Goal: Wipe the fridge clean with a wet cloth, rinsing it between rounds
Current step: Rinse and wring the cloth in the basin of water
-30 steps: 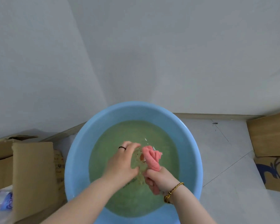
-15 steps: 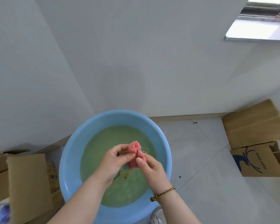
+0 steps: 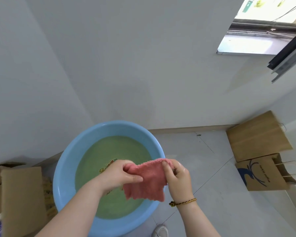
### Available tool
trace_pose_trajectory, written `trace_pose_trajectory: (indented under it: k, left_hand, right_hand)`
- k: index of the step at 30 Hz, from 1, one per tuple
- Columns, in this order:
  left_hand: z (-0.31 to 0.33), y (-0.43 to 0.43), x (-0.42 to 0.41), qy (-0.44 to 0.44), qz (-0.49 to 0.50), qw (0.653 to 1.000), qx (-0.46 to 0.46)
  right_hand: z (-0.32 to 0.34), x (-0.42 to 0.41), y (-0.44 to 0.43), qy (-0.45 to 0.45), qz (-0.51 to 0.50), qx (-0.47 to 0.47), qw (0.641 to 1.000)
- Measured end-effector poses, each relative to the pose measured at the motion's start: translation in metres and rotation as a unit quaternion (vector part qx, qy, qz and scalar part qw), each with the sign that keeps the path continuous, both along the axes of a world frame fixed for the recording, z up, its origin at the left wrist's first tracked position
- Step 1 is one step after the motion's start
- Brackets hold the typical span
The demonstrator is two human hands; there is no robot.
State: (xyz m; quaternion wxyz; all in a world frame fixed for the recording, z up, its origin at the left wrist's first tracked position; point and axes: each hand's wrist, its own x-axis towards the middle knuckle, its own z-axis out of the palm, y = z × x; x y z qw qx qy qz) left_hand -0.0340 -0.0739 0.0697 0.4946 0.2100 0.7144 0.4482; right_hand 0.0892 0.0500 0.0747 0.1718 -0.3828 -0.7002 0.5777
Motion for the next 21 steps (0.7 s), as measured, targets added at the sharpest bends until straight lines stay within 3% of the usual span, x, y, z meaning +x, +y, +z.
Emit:
trace_pose_trajectory:
  k: [3, 5, 7, 9, 13, 15, 21]
  left_hand:
    - [-0.002, 0.003, 0.000, 0.037, 0.019, 0.999, 0.009]
    - [-0.003, 0.007, 0.003, -0.060, 0.066, 0.994, 0.067]
    - [-0.007, 0.016, 0.013, -0.174, 0.126, 0.971, 0.101]
    - [-0.016, 0.026, 0.027, -0.197, 0.182, 0.960, 0.081]
    - [-0.051, 0.043, 0.045, -0.030, 0.160, 0.985, -0.057]
    - [-0.069, 0.046, 0.050, -0.029, 0.158, 0.984, -0.084]
    - [-0.102, 0.080, 0.043, -0.077, 0.240, 0.967, -0.049]
  right_hand:
    - [0.002, 0.004, 0.013, -0.027, -0.030, -0.039, 0.998]
    - [0.002, 0.006, 0.021, -0.053, -0.049, -0.179, 0.981]
    - [0.002, 0.009, 0.027, -0.044, -0.060, -0.366, 0.928]
    - [-0.002, 0.013, 0.032, -0.033, -0.039, -0.449, 0.892]
    - [-0.034, 0.017, 0.040, -0.097, 0.009, -0.341, 0.935]
    - [-0.052, 0.018, 0.048, -0.101, -0.025, -0.306, 0.946]
    - [-0.097, 0.016, 0.079, -0.047, -0.079, -0.354, 0.931]
